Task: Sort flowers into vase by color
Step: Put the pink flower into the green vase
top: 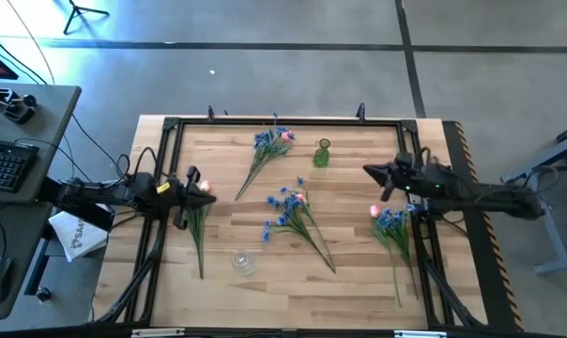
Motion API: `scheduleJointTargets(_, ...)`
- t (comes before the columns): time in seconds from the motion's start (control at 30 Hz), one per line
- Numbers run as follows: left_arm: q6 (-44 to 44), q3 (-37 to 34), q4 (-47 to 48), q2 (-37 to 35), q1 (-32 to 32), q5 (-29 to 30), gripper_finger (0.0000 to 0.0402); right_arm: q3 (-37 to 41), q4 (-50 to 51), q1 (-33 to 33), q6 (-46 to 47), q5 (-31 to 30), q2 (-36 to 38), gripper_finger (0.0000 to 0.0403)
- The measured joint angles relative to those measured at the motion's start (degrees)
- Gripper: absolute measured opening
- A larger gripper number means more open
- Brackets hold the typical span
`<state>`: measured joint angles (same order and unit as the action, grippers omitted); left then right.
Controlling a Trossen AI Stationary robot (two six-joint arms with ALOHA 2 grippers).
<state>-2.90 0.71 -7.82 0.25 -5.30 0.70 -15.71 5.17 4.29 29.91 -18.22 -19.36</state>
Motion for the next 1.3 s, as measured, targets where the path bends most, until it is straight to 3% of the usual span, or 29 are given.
scheduleJointTargets(0.17, 1.1, 0.0, -1.9, 0.0, 0.0, 0.0, 0.0003, -10.8, 6.0, -3.5, -0.2, 0.1, -19.7, 0.0000)
scheduleJointTargets(0.3, 0.6, 0.0, -1.4, 0.0, 0.0, 0.0, 0.0003, -22.9, 24.2, -6.2, 3.1, 1.2, -34.7, 0.0011)
scheduleJointTargets(0.43, 0.5, 0.0, -1.1, 0.0, 0.0, 0.0, 0.0003, -33.2, 39.7, -9.9, 7.0, 5.3, -47.1, 0.0048)
scheduleJointTargets(0.57, -2.1, 0.0, -1.1, 0.0, 0.0, 0.0, 0.0003, -38.2, 46.4, -15.5, 14.4, 13.1, -55.5, 0.0106)
scheduleJointTargets(0.7, -4.5, 0.0, -1.2, 0.0, 0.0, 0.0, 0.0003, -39.7, 49.0, -23.2, 26.2, 26.3, -60.0, 0.0158)
scheduleJointTargets(0.8, -4.5, 0.0, -1.1, 0.0, 0.0, 0.1, 0.0003, -39.8, 50.8, -28.7, 35.5, 30.6, -61.7, 0.0179)
scheduleJointTargets(1.0, -4.5, 0.0, -1.0, 0.0, 0.0, 0.1, 0.0003, -39.8, 57.5, -35.8, 51.7, 27.6, -62.5, 0.0175)
scheduleJointTargets(1.17, -4.5, 0.0, -0.8, 0.0, 0.0, 0.2, 0.0003, -39.7, 60.4, -38.1, 57.4, 25.4, -62.5, 0.0159)
scheduleJointTargets(1.3, -4.5, 0.0, -0.9, 0.0, 0.0, 0.2, 0.0003, -35.6, 55.8, -38.2, 58.7, 26.3, -62.2, 0.0151)
